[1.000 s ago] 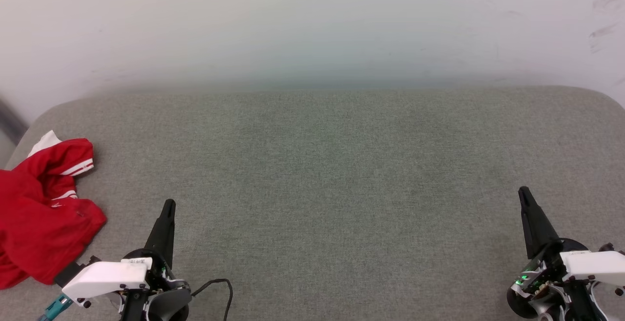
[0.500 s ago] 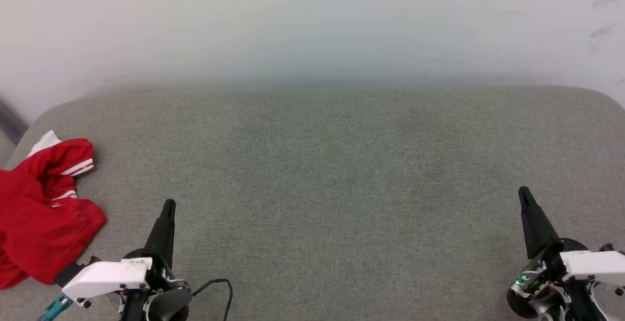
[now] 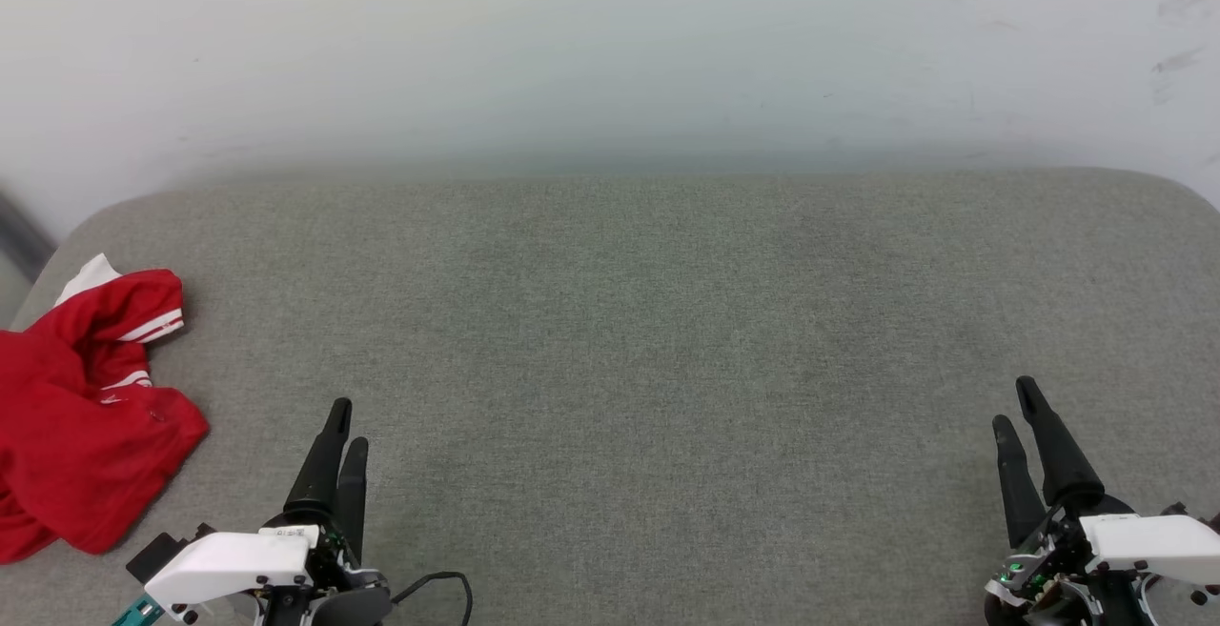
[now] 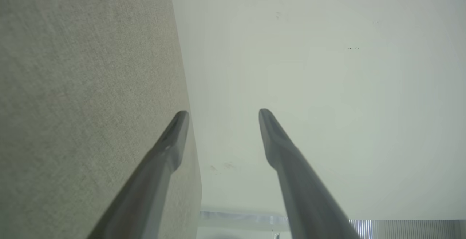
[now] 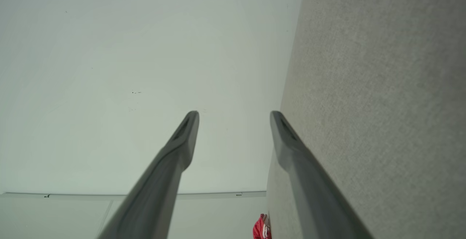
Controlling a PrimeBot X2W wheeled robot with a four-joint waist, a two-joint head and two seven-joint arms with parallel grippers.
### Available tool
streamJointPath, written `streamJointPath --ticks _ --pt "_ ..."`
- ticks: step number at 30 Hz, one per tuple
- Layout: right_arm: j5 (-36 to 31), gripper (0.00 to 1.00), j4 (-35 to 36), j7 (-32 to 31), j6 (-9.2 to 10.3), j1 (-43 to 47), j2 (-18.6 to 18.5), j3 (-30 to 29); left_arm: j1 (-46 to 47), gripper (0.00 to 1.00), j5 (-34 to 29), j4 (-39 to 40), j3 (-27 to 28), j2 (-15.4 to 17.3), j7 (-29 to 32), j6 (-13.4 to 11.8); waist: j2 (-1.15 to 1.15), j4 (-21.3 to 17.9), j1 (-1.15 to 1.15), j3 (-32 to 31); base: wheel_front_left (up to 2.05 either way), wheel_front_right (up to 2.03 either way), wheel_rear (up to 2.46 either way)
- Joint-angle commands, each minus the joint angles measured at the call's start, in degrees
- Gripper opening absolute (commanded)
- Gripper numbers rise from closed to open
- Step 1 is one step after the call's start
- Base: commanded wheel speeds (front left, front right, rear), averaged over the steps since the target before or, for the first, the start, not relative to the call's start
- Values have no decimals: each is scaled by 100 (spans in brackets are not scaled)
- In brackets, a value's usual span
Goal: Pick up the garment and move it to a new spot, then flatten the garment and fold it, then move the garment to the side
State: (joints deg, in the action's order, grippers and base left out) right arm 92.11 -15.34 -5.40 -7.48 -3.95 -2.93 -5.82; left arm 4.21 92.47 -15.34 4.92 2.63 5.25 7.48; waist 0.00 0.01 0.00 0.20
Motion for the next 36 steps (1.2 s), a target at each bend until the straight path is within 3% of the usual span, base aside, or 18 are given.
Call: streamJointPath --ticks 1,14,36 --pt "-55 100 148 71 -1 -115 -3 47 157 100 8 147 -88 13 -71 1 0 4 0 -1 0 0 0" --pt "-650 100 299 442 -1 -171 -136 364 211 100 -564 413 -435 17 -426 1 0 39 0 -12 0 0 0" --pt "-3204 100 521 908 -1 -196 -126 588 215 100 -2921 629 -742 21 -890 1 0 87 0 -47 0 0 0"
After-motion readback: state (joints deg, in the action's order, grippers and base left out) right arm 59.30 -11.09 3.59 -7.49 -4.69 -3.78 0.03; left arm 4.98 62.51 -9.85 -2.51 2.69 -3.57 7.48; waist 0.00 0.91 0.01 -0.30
